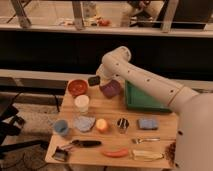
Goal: Wipe red bowl with eraser
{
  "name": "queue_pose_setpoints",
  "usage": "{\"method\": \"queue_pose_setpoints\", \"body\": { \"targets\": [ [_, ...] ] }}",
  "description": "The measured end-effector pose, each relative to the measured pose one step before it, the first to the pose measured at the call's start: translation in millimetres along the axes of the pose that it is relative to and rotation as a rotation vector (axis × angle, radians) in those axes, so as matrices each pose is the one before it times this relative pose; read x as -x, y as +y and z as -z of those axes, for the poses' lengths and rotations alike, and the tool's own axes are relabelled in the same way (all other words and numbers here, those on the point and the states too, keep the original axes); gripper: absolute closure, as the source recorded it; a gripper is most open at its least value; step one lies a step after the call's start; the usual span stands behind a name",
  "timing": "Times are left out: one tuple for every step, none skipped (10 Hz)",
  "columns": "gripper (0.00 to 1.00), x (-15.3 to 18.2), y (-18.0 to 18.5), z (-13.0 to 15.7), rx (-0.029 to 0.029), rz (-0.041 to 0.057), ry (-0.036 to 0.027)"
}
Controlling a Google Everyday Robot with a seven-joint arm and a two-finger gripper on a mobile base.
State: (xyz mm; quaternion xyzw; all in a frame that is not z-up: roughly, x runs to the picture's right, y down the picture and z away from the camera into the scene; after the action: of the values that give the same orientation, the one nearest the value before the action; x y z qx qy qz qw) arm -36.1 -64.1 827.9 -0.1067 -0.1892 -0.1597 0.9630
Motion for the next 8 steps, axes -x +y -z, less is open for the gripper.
{"method": "queue_pose_setpoints", "body": {
  "targets": [
    [0.99,12.84,-7.39,-5.11,-0.0017,0.0315,-0.03293],
    [0.99,5.77,-3.53,-5.31,0.00386,0.01856,-0.02273],
    [0.99,6.61,-4.14,-6.14,0.00506,0.01892,-0.02405],
    [0.99,10.7,-6.01,-11.18,0.00991,0.03178,-0.03736],
    [0.99,8.04,-5.66,-9.6,0.007,0.02671,-0.03198],
    [0.99,5.03,-4.64,-10.38,0.00609,0.02453,-0.03222],
    [0.99,-0.22,-3.22,-8.78,0.00333,0.01672,-0.02232],
    [0.99,-1.41,-2.25,-9.54,0.00226,0.01281,-0.02041]
  ]
}}
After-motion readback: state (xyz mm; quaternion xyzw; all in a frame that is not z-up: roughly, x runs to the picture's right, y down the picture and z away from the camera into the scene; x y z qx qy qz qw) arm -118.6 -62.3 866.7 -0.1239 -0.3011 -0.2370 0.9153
